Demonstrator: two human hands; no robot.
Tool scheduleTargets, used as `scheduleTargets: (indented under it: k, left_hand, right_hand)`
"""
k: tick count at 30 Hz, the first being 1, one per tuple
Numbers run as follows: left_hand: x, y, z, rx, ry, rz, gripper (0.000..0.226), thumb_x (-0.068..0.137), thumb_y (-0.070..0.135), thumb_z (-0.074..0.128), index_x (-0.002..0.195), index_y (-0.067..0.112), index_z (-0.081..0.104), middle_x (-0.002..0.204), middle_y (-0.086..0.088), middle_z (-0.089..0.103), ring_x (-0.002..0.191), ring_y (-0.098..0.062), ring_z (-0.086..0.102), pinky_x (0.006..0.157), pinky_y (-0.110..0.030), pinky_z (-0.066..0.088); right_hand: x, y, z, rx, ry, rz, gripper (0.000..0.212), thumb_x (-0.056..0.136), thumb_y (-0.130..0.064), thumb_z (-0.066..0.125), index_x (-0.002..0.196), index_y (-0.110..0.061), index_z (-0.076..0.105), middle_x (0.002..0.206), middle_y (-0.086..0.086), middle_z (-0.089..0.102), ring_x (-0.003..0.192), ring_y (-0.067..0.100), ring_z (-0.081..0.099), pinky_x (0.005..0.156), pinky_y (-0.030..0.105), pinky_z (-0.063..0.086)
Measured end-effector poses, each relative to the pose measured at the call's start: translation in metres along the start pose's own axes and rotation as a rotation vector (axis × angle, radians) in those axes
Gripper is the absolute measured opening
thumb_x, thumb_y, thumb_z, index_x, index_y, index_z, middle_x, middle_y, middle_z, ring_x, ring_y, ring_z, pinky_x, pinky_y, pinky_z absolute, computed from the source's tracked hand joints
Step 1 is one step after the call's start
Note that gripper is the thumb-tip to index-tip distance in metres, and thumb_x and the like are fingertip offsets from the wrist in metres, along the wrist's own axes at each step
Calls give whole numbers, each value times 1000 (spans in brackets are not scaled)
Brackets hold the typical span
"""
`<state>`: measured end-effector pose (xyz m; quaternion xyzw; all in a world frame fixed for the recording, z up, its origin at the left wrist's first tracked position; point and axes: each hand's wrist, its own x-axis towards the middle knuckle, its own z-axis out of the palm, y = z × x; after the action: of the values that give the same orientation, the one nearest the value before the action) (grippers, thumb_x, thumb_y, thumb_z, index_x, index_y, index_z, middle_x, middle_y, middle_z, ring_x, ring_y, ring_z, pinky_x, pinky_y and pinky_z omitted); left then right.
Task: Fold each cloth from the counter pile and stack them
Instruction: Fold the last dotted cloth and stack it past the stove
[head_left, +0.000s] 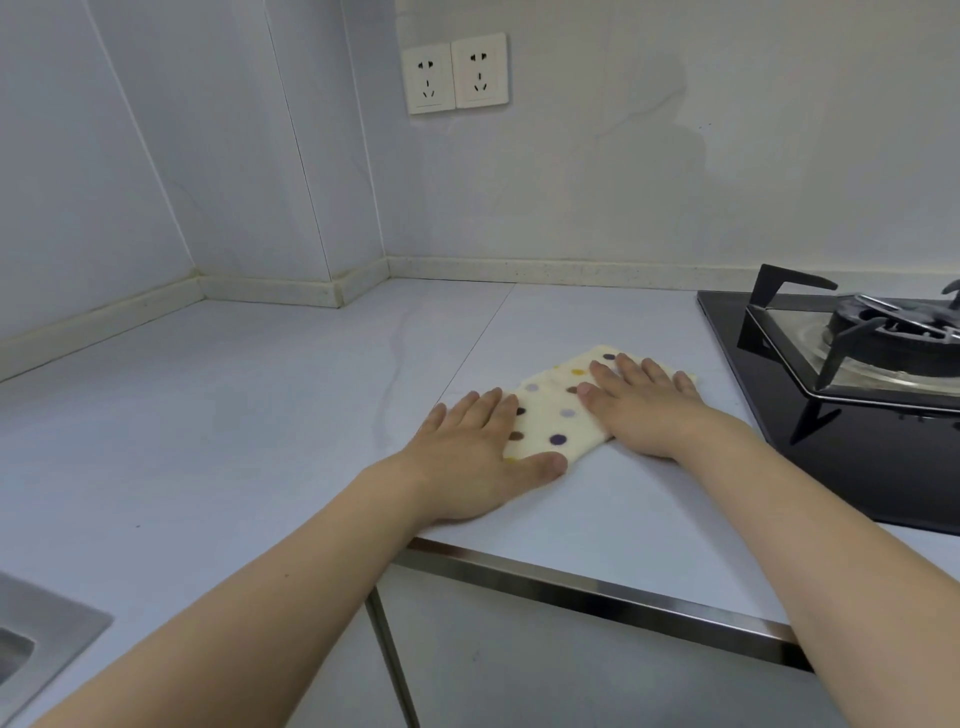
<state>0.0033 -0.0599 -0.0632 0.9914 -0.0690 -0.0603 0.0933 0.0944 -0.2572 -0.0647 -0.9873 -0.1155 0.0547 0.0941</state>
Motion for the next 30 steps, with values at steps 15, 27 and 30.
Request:
scheduleTargets:
  k: [15,27,30]
  left_hand:
    - [-48,11,-7,-233,214,-217,41,92,11,33,127,15,53,141,-4,44,121,-26,37,96,-33,29]
    - [-123,16,4,-42,298,-58,35,88,24,58,121,32,61,112,8,50,108,-18,46,92,-27,37]
    - [-135,8,-9,-197,279,23,15,86,24,63,79,37,66,96,9,56,95,-17,55,88,-35,48]
  right_hand:
    - [-104,-13,9,230,274,-445,42,88,-13,44,129,-18,53,132,-7,48,125,15,43,105,27,33]
    - [-178,-28,20,-160,430,-519,29,81,-33,60,105,-17,61,96,2,63,84,25,59,85,35,48]
    - [-192,-30,10,-127,508,-608,8,73,-18,58,81,-14,58,66,1,58,56,24,42,57,29,45]
